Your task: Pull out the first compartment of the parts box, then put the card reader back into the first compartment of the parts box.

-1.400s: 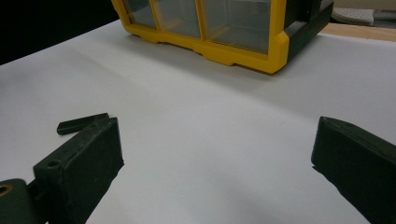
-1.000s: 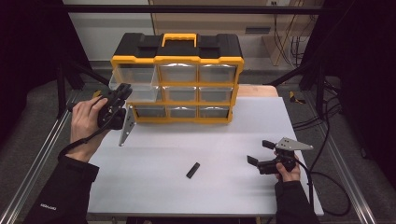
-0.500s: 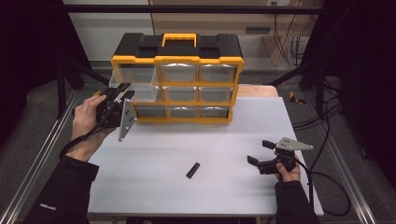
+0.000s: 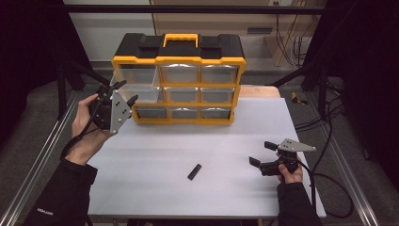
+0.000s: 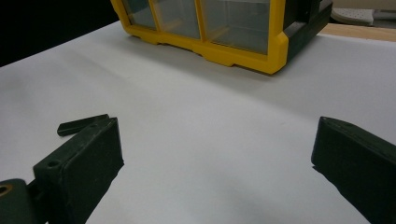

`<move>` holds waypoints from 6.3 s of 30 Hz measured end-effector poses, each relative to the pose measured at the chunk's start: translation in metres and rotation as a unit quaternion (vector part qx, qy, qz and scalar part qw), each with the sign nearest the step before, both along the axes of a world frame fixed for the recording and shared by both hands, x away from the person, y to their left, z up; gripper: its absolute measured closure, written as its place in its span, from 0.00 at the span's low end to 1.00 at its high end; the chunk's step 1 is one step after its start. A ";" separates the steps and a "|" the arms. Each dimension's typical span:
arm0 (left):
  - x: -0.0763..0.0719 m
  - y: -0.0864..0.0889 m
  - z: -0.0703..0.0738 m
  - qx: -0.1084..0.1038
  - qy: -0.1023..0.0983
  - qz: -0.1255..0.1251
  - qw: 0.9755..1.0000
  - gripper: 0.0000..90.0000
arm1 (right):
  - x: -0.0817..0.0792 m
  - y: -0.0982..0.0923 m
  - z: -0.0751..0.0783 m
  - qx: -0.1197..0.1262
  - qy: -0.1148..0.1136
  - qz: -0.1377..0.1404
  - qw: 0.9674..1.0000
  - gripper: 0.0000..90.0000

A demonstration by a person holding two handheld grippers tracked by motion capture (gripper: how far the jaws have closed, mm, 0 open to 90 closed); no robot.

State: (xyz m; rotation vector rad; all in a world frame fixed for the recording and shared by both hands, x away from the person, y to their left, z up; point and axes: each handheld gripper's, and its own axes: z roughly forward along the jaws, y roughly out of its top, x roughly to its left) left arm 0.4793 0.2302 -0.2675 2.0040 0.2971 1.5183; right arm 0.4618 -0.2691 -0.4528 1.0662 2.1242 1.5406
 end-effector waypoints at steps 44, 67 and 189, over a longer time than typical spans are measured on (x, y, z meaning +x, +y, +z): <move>-0.014 0.015 -0.039 -0.287 0.145 0.002 0.947 0.07 | 0.000 0.000 0.000 0.002 0.001 0.000 1.000 0.02; -0.007 0.007 -0.089 -0.325 0.214 -0.006 0.921 0.04 | 0.000 0.000 0.000 -0.001 0.000 0.001 1.000 0.02; -0.034 -0.111 -0.185 -0.220 0.400 -0.076 0.887 0.06 | 0.001 0.003 -0.003 -0.009 0.005 0.007 1.000 0.02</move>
